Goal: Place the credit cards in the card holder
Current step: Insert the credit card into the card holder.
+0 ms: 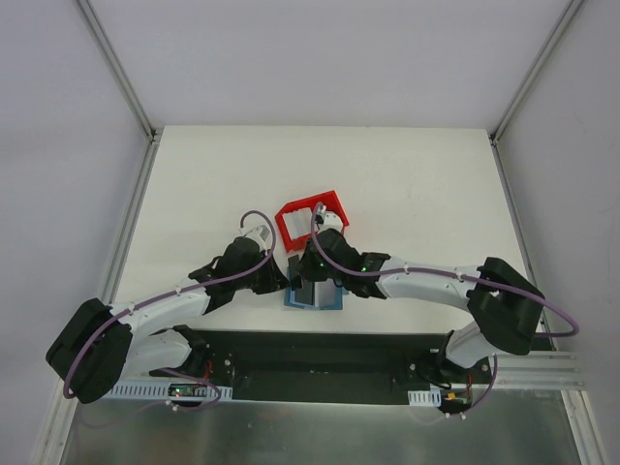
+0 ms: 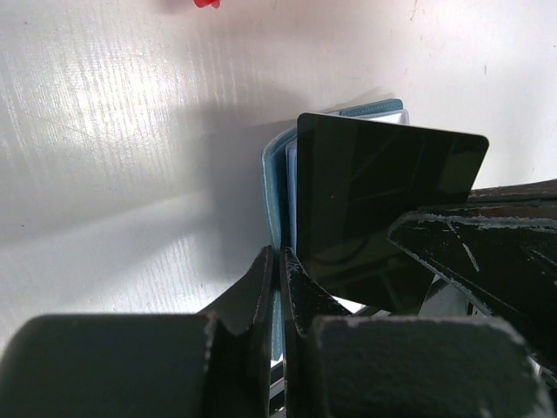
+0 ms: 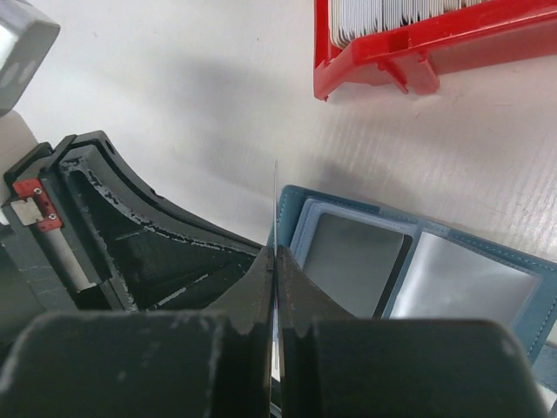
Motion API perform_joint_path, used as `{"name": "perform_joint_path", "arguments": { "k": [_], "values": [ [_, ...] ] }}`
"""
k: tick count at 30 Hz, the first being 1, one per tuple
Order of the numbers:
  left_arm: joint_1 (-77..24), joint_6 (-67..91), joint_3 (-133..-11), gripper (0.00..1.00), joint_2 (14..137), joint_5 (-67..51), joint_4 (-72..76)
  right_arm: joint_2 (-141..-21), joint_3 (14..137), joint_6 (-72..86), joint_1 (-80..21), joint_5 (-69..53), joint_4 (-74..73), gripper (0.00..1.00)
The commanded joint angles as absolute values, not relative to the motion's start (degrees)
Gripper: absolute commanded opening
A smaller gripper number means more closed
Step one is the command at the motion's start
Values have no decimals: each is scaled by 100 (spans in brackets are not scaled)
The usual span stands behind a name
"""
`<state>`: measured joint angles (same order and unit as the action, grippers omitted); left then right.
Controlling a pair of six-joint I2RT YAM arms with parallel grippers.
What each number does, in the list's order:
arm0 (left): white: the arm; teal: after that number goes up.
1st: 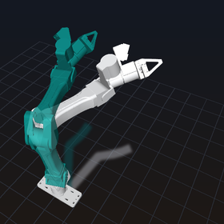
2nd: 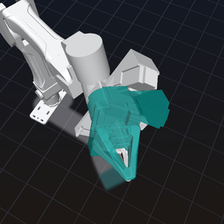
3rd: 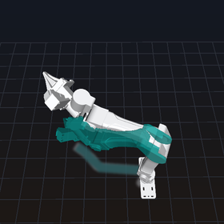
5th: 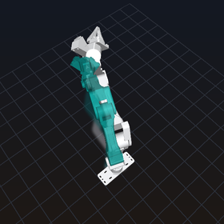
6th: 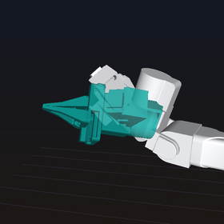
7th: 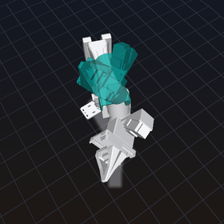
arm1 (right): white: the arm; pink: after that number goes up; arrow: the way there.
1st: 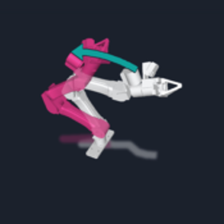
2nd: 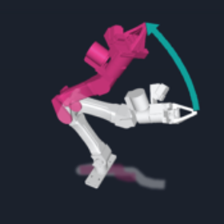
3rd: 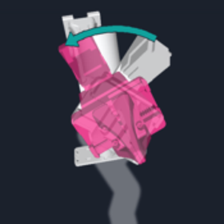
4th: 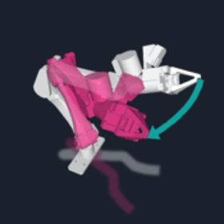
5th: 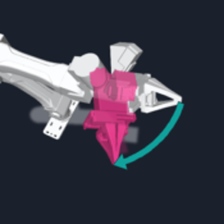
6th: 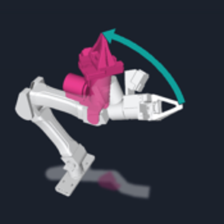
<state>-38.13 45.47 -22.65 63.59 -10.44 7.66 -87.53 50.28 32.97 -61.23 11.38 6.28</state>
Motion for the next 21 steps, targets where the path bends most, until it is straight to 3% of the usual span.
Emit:
{"name": "perform_joint_path", "arguments": {
  "k": [1, 21],
  "values": [
    [-3771, 4509, -2285, 0, 6258, -1107, 879, -8894, 5335, 3217, -6152, 1301, 361, 0],
    [-3771, 4474, -2189, 0, 6363, -958, 835, -8324, 5441, 2610, -6187, 1653, -246, 0]
  ]
}}
